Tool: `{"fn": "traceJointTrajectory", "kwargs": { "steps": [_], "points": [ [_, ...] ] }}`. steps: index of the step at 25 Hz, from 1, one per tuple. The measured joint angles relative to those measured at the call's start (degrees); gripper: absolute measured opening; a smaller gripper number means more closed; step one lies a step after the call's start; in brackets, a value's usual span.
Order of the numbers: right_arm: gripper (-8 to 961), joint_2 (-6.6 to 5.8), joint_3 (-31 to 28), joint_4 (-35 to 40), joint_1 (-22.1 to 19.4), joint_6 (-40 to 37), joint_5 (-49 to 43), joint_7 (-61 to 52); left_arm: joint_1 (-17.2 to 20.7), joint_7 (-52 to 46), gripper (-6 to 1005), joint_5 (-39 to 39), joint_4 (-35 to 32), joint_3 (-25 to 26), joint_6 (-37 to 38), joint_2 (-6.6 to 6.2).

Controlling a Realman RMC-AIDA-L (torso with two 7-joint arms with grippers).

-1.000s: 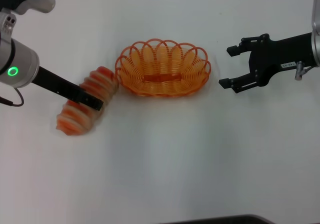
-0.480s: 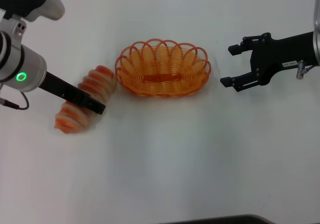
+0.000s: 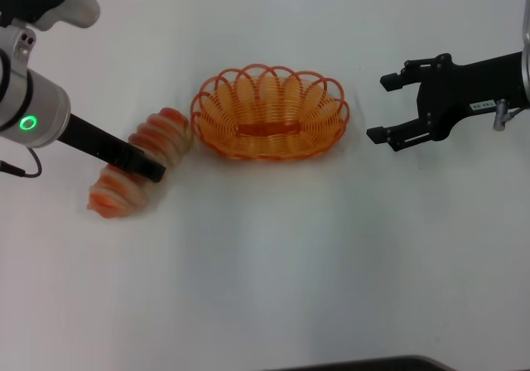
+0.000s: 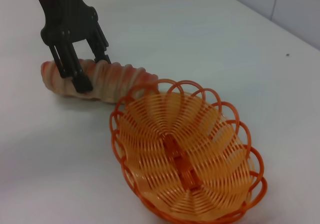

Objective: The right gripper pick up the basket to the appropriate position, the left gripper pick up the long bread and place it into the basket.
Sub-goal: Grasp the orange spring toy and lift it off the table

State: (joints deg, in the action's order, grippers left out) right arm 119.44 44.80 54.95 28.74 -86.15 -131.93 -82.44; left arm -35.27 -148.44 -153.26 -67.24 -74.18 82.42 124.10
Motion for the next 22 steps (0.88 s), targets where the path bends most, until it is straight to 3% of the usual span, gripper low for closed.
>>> {"fn": "traceJointTrajectory", "kwargs": {
  "steps": [4, 9, 17, 22],
  "points": [
    [916, 0.00, 0.07, 0.04, -0.21, -0.13, 0.00, -0.05, 0.03, 0.00, 805, -0.02, -0.07, 0.06, 0.10, 0.00],
    [916, 0.00, 0.22, 0.07, -0.27, -0.26, 0.00, -0.33, 0.03, 0.20, 676, -0.03, -0.11, 0.17, 0.22, 0.00],
    [915, 0.00, 0.38, 0.08, -0.26, -0.54, -0.07, -0.62, 0.94, 0.36, 604, -0.15, -1.56, 0.55, 0.26, -0.25],
    [915, 0.01, 0.39, 0.07, -0.22, -0.69, -0.46, -0.62, 1.31, 2.45, 564, -1.40, -4.46, 3.74, 0.67, -0.62]
  ]
}}
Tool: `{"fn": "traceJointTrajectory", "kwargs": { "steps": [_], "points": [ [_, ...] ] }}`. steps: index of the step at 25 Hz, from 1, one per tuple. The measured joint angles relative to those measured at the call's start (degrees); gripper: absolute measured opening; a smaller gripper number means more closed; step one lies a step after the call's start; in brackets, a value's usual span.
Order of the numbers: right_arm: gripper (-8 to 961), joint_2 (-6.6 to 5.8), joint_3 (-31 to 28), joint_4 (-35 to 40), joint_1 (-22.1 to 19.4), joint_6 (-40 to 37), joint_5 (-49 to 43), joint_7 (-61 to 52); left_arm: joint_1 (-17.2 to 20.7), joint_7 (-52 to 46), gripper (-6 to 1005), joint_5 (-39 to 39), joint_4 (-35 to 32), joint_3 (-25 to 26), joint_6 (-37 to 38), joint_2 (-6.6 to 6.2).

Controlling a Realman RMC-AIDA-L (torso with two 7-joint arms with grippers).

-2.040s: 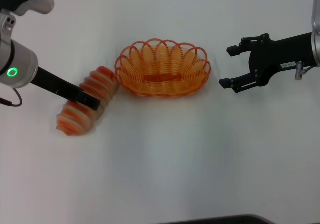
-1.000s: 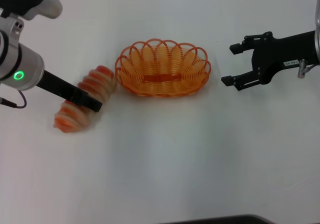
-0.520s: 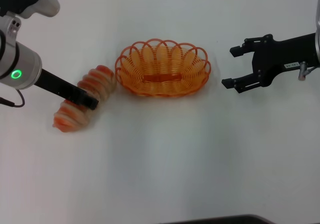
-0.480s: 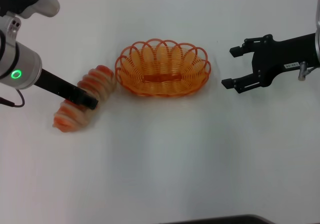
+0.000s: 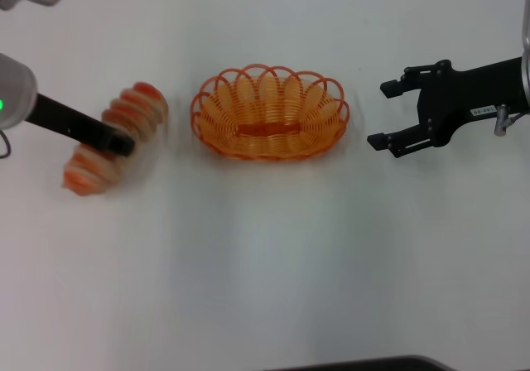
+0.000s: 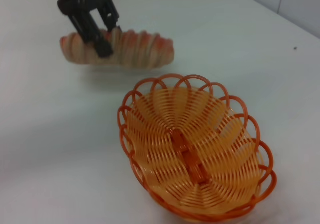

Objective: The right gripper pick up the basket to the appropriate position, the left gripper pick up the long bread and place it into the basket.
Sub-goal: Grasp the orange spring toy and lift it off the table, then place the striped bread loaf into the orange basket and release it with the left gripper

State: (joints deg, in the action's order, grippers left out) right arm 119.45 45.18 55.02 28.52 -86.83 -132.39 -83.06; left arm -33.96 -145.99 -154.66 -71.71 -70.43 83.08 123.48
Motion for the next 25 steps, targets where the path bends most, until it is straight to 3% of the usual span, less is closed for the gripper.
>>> {"fn": "traceJointTrajectory", "kwargs": {
  "steps": [3, 6, 11, 16, 19, 25],
  "points": [
    [915, 0.00, -0.01, 0.00, -0.07, -0.06, -0.06, 0.00, -0.38, 6.04, 544, 0.33, -0.82, 4.30, 0.87, -0.11],
    [915, 0.00, -0.01, 0.00, -0.12, -0.07, -0.57, 0.00, -3.39, 20.40, 524, 2.16, -1.00, 10.40, 4.35, -0.16],
    [915, 0.06, -0.02, 0.00, -0.02, -0.66, -1.73, 0.00, -5.78, 32.56, 481, 3.94, -5.17, 10.77, 7.36, 0.14],
    [916, 0.09, -0.01, 0.00, -0.08, -1.11, -1.78, 0.00, -10.13, 38.29, 439, 6.77, -6.19, 7.18, 8.23, 0.31],
    [916, 0.09, -0.01, -0.02, -0.15, -1.10, -1.78, 0.00, -12.11, 39.41, 415, 7.87, -3.32, 1.13, 5.83, 0.52],
    [916, 0.24, -0.11, -0.04, -0.29, -1.44, -1.51, 0.01, -11.63, 38.65, 373, 10.30, 2.58, -12.76, -4.69, 1.04]
  ]
}}
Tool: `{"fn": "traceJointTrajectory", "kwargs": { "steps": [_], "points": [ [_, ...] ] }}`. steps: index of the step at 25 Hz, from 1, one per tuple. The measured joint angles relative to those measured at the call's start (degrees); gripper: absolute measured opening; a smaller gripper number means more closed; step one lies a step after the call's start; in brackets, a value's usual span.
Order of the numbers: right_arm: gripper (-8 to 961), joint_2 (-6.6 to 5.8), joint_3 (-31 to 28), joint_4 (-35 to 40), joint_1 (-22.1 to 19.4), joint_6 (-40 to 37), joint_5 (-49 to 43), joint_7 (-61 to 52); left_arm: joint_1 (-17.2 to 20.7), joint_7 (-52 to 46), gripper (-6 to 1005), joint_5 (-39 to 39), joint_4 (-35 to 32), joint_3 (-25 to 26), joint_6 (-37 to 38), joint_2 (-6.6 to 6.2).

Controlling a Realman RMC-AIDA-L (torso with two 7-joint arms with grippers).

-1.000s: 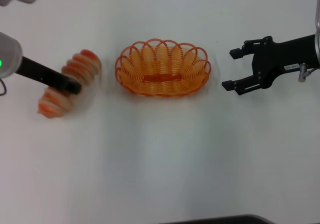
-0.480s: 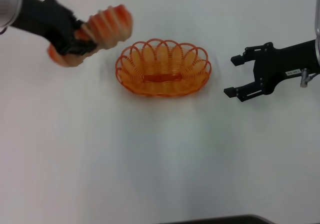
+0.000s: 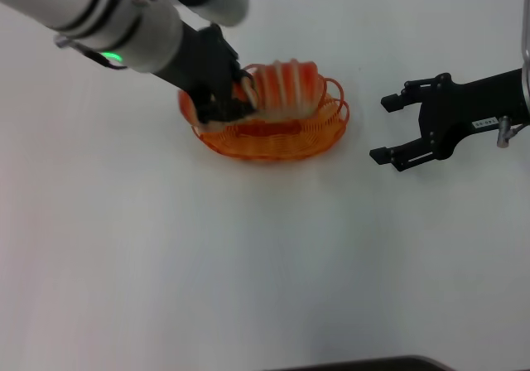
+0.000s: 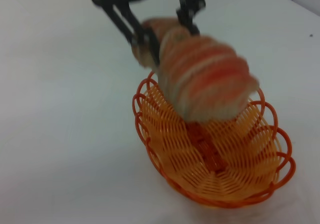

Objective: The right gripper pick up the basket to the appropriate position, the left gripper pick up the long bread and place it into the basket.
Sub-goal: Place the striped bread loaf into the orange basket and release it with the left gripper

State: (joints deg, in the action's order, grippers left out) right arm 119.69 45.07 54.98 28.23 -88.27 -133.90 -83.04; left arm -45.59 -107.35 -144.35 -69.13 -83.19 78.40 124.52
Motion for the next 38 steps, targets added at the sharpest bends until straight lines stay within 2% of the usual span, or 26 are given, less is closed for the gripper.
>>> {"fn": "traceJointTrajectory", "kwargs": {
  "steps": [5, 12, 21, 25, 28, 30, 31, 32, 33, 34, 36, 38],
  "points": [
    [916, 0.04, -0.16, -0.02, -0.02, 0.00, 0.18, 0.00, 1.29, -1.08, 344, 1.96, 2.82, -6.29, -7.42, 0.14],
    [916, -0.06, -0.35, 0.01, 0.46, 0.37, 0.37, -0.01, 4.24, -2.07, 291, 2.59, 1.85, -7.80, -12.43, 0.09],
    [916, 0.04, -0.09, 0.03, 1.33, 1.24, 0.41, -0.01, 5.37, -1.85, 695, 4.43, 1.07, -5.96, -12.49, -0.19],
    [916, 0.07, -0.01, 0.01, 1.41, 1.44, 0.41, -0.23, 8.42, 0.03, 837, 10.08, -3.95, 0.37, -7.50, -0.39],
    [916, 0.09, 0.01, -0.01, 1.41, 1.44, 0.41, -0.66, 10.38, 2.27, 937, 15.64, -5.39, 9.38, -2.90, -0.45],
    [916, 0.09, -0.02, -0.03, 1.40, 1.42, 0.40, -0.80, 11.57, 4.78, 936, 18.97, -4.60, 17.27, 0.86, -0.57],
    [916, 0.10, -0.08, -0.08, 1.40, 1.36, 0.41, -0.81, 12.52, 7.41, 936, 21.01, -3.48, 22.93, 4.38, -0.68],
    [916, 0.10, -0.19, -0.14, 1.40, 1.38, 0.40, -0.81, 12.95, 8.47, 935, 21.63, -2.96, 25.02, 5.71, -0.74],
    [916, 0.10, -0.33, -0.17, 1.38, 1.40, 0.38, -0.81, 14.49, 12.40, 935, 23.32, -0.79, 32.36, 10.04, -1.03],
    [916, 0.11, -0.38, -0.18, 1.37, 1.39, 0.40, -0.81, 15.53, 14.72, 935, 24.32, 1.40, 37.17, 12.38, -1.37],
    [916, 0.10, -0.49, -0.12, 1.28, 1.42, 0.41, -0.81, 17.23, 17.78, 934, 25.22, 5.36, 43.04, 15.10, -2.37],
    [916, 0.09, -0.57, -0.03, 1.17, 1.44, 0.53, -0.81, 19.82, 21.28, 934, 25.70, 11.88, 47.66, 16.91, -4.24]
  ]
}}
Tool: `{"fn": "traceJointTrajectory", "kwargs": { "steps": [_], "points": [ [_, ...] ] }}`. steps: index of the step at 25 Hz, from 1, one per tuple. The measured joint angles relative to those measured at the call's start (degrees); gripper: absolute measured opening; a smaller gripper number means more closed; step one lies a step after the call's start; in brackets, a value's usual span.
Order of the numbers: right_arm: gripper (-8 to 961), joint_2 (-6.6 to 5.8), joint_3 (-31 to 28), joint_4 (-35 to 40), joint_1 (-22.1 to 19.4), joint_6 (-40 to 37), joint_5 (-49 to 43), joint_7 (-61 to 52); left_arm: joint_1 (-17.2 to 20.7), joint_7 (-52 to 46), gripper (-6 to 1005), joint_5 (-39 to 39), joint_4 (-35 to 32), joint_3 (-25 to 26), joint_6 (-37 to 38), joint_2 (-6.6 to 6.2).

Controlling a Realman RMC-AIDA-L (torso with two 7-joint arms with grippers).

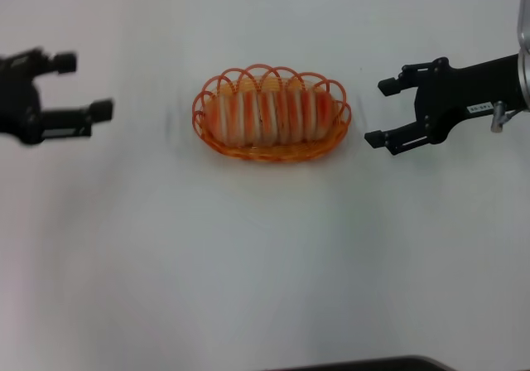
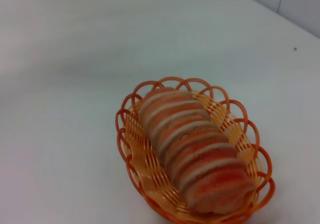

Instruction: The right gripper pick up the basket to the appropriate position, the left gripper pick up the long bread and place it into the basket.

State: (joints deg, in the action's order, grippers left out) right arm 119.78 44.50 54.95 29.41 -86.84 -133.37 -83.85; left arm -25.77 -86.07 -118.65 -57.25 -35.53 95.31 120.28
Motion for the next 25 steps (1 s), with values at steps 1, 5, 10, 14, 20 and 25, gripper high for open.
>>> {"fn": "traceJointTrajectory", "kwargs": {
  "steps": [1, 5, 10, 14, 20, 25],
  "points": [
    [916, -0.02, -0.02, 0.00, -0.06, 0.01, 0.13, 0.01, 1.14, 1.58, 934, 0.17, 2.79, 0.97, 0.11, -0.74],
    [916, -0.07, -0.03, -0.01, -0.26, 0.01, 0.42, 0.32, 4.76, 6.88, 934, 0.28, 10.76, 2.01, -2.37, -2.11],
    [916, -0.06, -0.01, -0.34, -0.63, -0.03, 1.61, 1.40, 5.97, 8.75, 934, -0.19, 13.93, 1.77, -4.02, -2.24],
    [916, 0.00, -0.03, -1.88, -1.58, -0.08, 3.37, 4.73, 6.00, 8.80, 934, -0.49, 14.31, 1.25, -4.40, -1.96],
    [916, -0.07, -0.26, -4.50, -4.21, 0.31, 7.10, 10.73, 5.63, 8.95, 934, -1.11, 14.37, 0.73, -4.97, -0.88],
    [916, -0.07, -0.83, -5.05, -4.87, 0.88, 7.26, 11.74, 5.57, 9.01, 934, -1.66, 14.41, -0.81, -6.63, -0.42]
  ]
}}
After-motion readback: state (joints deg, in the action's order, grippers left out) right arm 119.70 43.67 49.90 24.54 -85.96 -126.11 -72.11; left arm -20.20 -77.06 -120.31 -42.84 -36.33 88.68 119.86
